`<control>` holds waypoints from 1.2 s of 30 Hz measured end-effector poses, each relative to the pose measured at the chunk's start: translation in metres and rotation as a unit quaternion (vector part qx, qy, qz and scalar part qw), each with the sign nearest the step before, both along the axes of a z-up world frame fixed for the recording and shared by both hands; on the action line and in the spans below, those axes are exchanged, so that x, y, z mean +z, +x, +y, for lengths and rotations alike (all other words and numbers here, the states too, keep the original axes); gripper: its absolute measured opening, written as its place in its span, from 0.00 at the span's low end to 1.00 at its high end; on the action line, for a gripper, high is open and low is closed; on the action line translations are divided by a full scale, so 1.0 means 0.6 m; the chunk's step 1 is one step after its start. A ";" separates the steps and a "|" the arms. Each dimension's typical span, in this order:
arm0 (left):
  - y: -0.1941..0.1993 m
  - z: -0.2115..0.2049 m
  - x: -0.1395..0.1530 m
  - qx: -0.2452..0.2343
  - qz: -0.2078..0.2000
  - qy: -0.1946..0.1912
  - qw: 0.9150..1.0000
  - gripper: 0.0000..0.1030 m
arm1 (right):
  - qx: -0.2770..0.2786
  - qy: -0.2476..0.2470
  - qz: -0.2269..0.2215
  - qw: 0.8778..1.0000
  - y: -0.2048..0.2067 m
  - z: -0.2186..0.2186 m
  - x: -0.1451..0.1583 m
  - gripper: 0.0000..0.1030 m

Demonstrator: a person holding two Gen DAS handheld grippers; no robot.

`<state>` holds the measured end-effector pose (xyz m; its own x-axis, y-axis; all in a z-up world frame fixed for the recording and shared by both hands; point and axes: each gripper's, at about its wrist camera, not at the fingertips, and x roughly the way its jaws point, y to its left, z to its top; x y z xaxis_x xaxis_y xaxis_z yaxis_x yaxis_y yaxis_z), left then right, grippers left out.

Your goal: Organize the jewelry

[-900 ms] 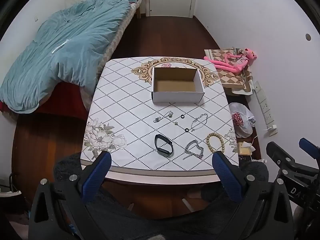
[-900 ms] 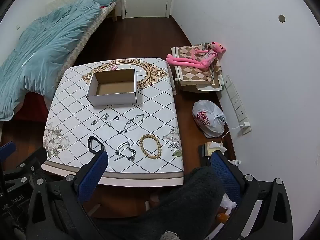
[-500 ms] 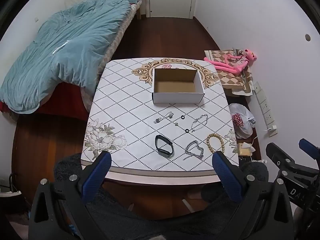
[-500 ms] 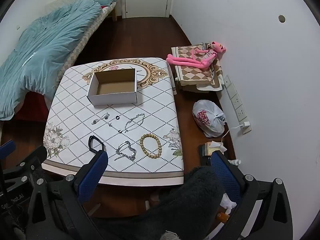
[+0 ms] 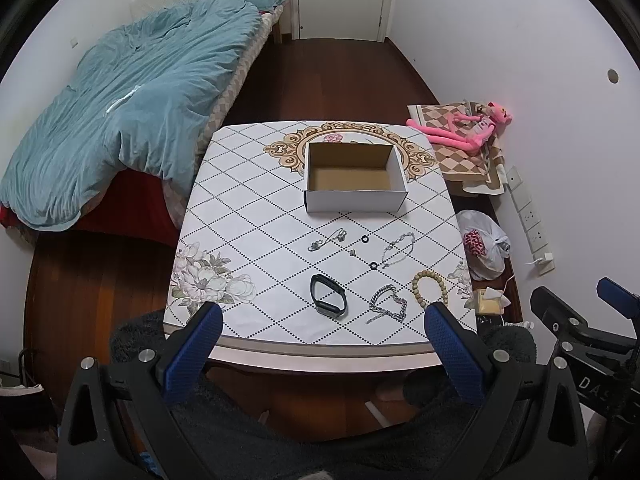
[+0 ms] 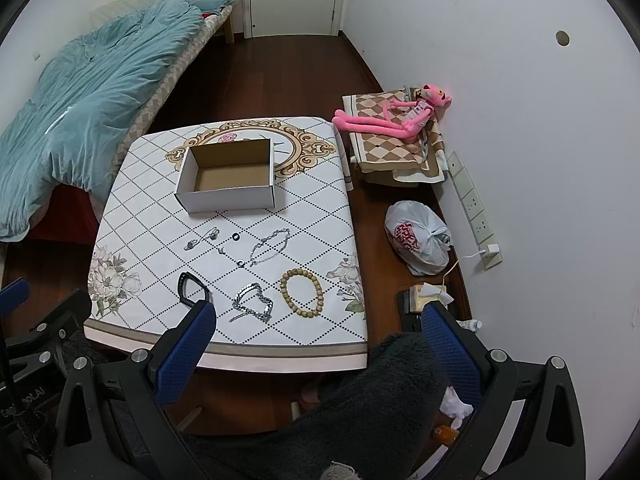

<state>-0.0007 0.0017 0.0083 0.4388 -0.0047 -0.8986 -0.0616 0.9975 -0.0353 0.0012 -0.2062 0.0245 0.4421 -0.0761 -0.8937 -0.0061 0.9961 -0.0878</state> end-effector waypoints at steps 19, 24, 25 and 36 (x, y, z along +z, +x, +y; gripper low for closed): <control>0.003 -0.006 0.006 -0.001 -0.003 0.002 1.000 1.00 | 0.001 0.003 0.000 1.000 -0.003 0.001 0.006 1.00; 0.004 -0.007 0.008 -0.001 -0.004 0.004 1.000 1.00 | 0.002 0.003 -0.001 1.000 -0.004 -0.002 0.011 1.00; 0.002 -0.006 0.010 -0.002 -0.005 0.004 1.000 1.00 | 0.001 0.003 -0.001 1.000 -0.004 -0.002 0.012 1.00; -0.006 -0.005 0.015 -0.008 -0.010 0.005 1.000 1.00 | -0.001 0.004 -0.004 1.000 -0.005 0.004 0.011 1.00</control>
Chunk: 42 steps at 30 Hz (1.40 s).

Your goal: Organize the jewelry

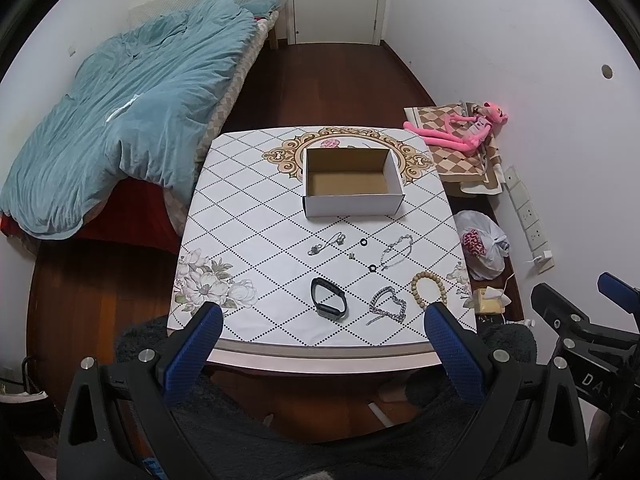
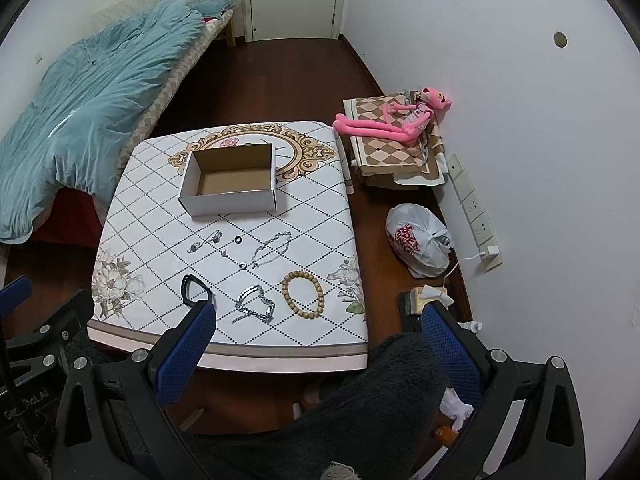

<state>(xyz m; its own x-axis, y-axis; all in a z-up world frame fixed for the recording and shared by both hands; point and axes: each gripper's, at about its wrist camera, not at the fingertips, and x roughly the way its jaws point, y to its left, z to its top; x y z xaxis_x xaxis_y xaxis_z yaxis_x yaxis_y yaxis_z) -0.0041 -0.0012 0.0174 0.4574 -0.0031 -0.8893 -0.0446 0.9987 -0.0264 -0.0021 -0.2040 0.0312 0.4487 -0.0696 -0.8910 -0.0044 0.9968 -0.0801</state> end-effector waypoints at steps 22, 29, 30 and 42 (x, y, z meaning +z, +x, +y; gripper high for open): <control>-0.002 0.002 0.001 0.000 0.001 0.000 1.000 1.00 | -0.001 0.002 0.001 1.000 -0.005 -0.008 0.000 1.00; 0.000 0.001 0.000 0.000 0.001 -0.001 1.000 1.00 | 0.000 0.002 0.000 1.000 -0.005 -0.008 0.001 1.00; -0.001 0.001 0.001 0.000 0.001 -0.001 1.000 1.00 | 0.000 0.002 0.000 1.000 -0.005 -0.007 0.001 1.00; 0.083 0.018 -0.099 0.020 -0.006 0.048 0.999 1.00 | -0.046 -0.008 0.008 0.999 0.049 -0.047 -0.086 1.00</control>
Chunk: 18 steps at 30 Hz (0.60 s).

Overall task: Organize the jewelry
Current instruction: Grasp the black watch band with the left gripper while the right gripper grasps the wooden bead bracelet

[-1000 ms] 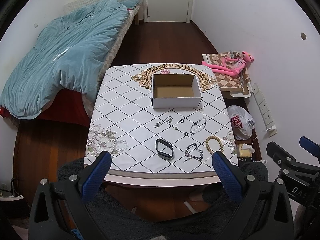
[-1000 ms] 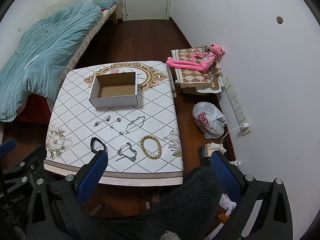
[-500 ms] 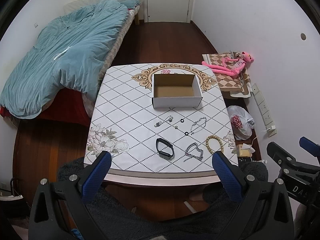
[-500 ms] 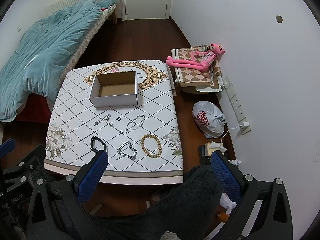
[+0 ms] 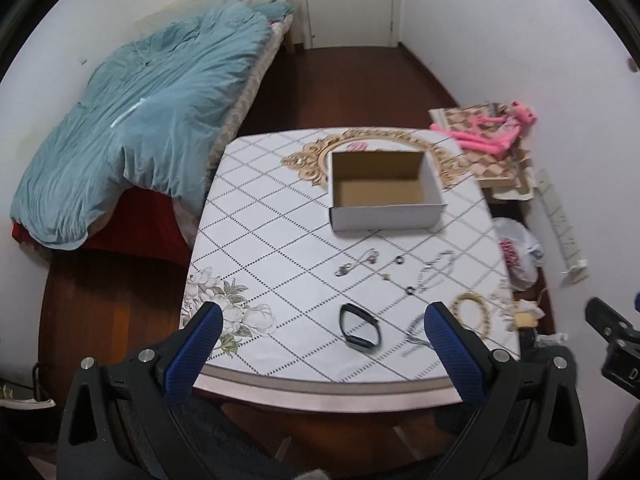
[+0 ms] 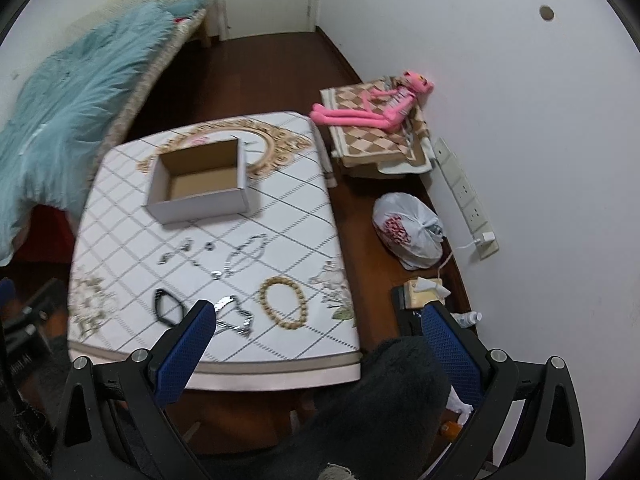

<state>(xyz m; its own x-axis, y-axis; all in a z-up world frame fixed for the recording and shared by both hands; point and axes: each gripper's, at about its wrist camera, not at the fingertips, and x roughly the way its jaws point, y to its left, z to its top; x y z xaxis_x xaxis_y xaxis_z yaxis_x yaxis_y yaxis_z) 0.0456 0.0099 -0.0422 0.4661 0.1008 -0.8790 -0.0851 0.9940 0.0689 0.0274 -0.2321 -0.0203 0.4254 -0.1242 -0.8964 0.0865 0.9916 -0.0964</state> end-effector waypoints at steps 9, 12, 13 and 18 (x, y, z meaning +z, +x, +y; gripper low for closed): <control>0.047 -0.002 -0.142 0.008 0.072 0.026 0.997 1.00 | -0.033 0.009 0.071 0.997 0.068 -0.034 -0.202 0.98; 0.056 -0.004 -0.179 0.008 0.086 0.038 0.996 1.00 | -0.041 0.023 0.101 0.994 0.087 -0.038 -0.278 0.87; 0.058 -0.004 -0.191 0.009 0.089 0.042 0.995 1.00 | -0.041 0.025 0.110 0.993 0.090 -0.037 -0.300 0.81; 0.070 0.007 -0.251 0.025 0.125 0.044 0.991 1.00 | -0.039 0.036 0.141 0.989 0.105 -0.032 -0.380 0.69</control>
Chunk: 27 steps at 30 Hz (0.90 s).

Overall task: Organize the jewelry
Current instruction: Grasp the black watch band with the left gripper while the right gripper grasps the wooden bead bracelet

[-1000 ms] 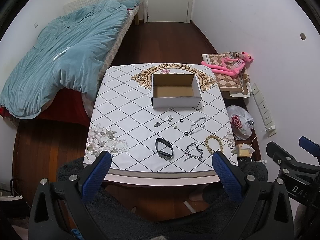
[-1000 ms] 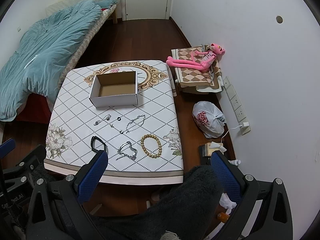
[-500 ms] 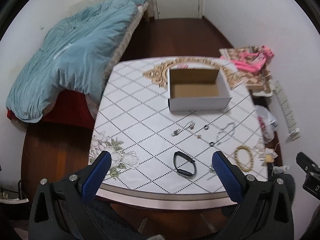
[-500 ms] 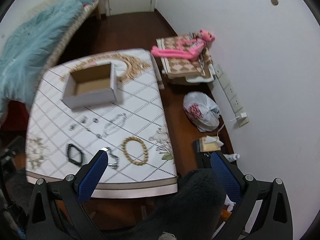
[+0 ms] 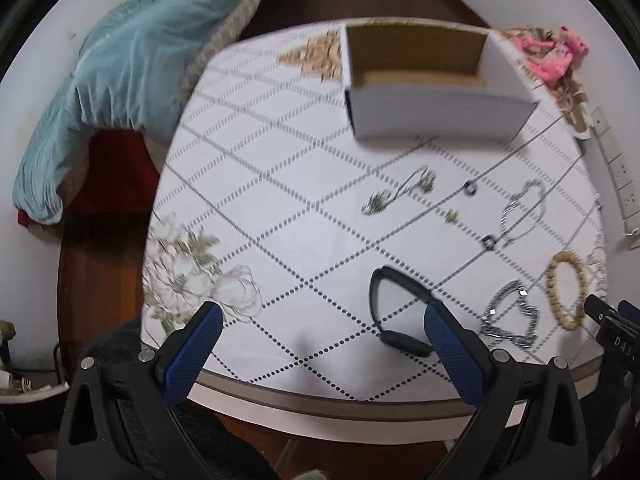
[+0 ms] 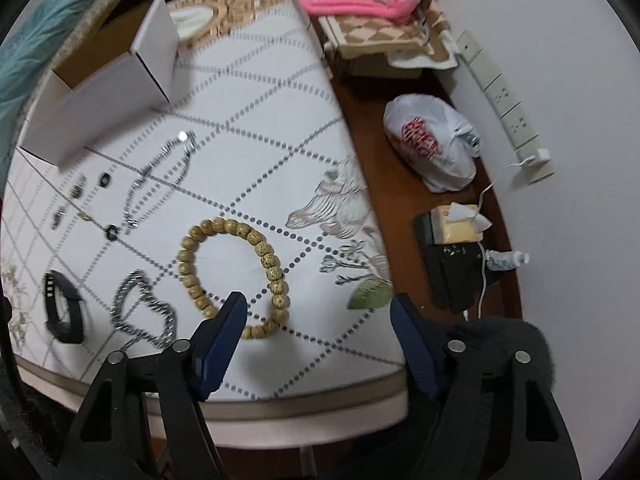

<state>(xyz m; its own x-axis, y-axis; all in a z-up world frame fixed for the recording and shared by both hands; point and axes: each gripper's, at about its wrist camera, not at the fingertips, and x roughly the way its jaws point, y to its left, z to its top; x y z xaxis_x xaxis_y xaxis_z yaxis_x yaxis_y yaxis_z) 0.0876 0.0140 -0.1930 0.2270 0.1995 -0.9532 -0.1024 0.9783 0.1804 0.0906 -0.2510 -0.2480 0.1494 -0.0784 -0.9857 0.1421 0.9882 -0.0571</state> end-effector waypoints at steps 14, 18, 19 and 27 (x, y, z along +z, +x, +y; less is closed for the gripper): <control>0.007 0.032 -0.036 0.030 0.027 -0.047 0.998 0.99 | 0.031 0.050 0.002 0.998 0.001 0.035 -0.027 0.09; -0.003 0.050 -0.046 0.046 0.042 -0.090 0.994 0.95 | 0.042 0.068 0.022 0.997 -0.034 0.043 -0.026 0.09; -0.005 0.054 -0.052 0.051 0.047 -0.105 0.992 0.92 | 0.043 0.068 0.024 0.996 -0.043 0.044 -0.025 0.09; 0.005 0.044 -0.092 0.055 0.069 -0.179 0.980 0.64 | 0.034 0.065 0.025 0.997 -0.058 0.042 -0.026 0.09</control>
